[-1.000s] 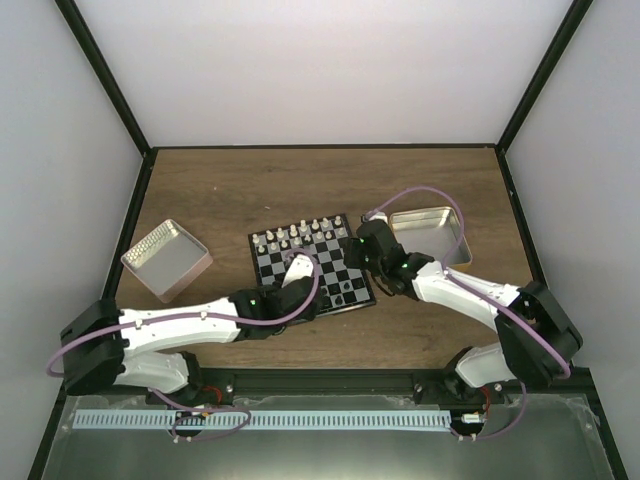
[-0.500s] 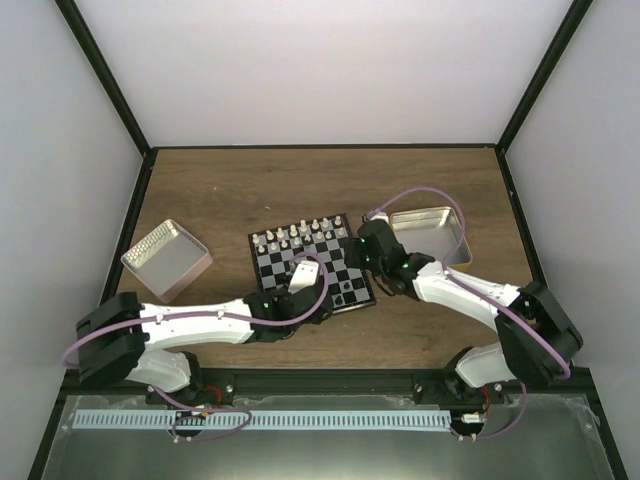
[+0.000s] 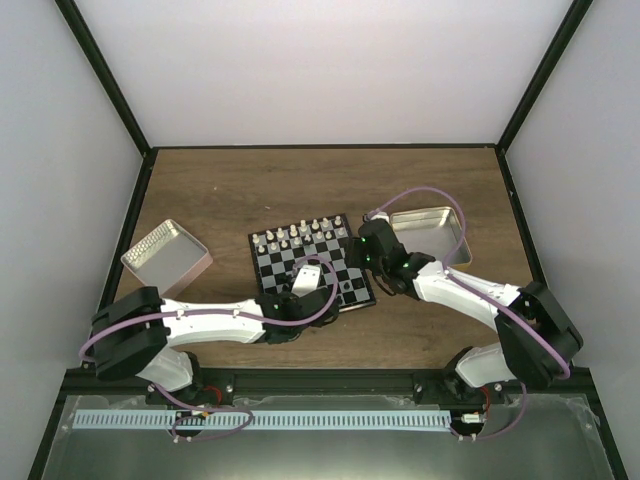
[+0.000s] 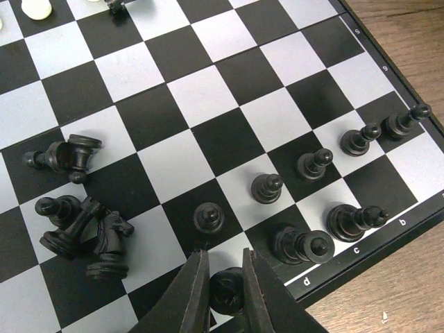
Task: Set up the chess pieces on the board
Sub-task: Place the chess piece on the chessboard.
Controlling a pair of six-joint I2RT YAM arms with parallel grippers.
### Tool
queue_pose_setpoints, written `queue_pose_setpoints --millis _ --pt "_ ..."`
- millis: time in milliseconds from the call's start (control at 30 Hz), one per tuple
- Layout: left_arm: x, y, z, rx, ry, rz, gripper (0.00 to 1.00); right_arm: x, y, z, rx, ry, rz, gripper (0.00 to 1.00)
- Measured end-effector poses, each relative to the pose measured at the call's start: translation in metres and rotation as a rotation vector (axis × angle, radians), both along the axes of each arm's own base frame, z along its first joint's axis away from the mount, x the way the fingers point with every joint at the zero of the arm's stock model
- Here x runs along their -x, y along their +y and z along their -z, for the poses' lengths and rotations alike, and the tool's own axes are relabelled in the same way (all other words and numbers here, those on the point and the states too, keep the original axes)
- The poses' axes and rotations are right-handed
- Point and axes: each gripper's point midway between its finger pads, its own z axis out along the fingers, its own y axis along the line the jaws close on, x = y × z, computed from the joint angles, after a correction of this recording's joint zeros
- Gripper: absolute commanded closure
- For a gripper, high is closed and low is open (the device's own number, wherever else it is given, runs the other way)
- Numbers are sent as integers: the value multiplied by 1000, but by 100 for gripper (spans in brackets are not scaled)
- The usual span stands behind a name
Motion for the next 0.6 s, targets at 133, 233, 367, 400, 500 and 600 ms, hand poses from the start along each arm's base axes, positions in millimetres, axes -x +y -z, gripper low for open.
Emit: queue_pose_setpoints --millis 133,233,367,400,500,600 --pt "-1 1 1 -6 -2 -5 87 0 0 0 -1 0 0 47" --pt "-1 1 4 -13 0 -5 87 0 0 0 -1 1 -1 47" --pt "0 2 9 -28 5 -5 87 0 0 0 -2 2 -2 47" --pt "0 2 10 -33 7 -5 87 0 0 0 -2 2 -2 47" --pt "-1 1 11 -39 3 -8 85 0 0 0 -2 2 -2 47" --pt "-3 0 11 -40 -1 -11 83 0 0 0 -2 3 -3 47"
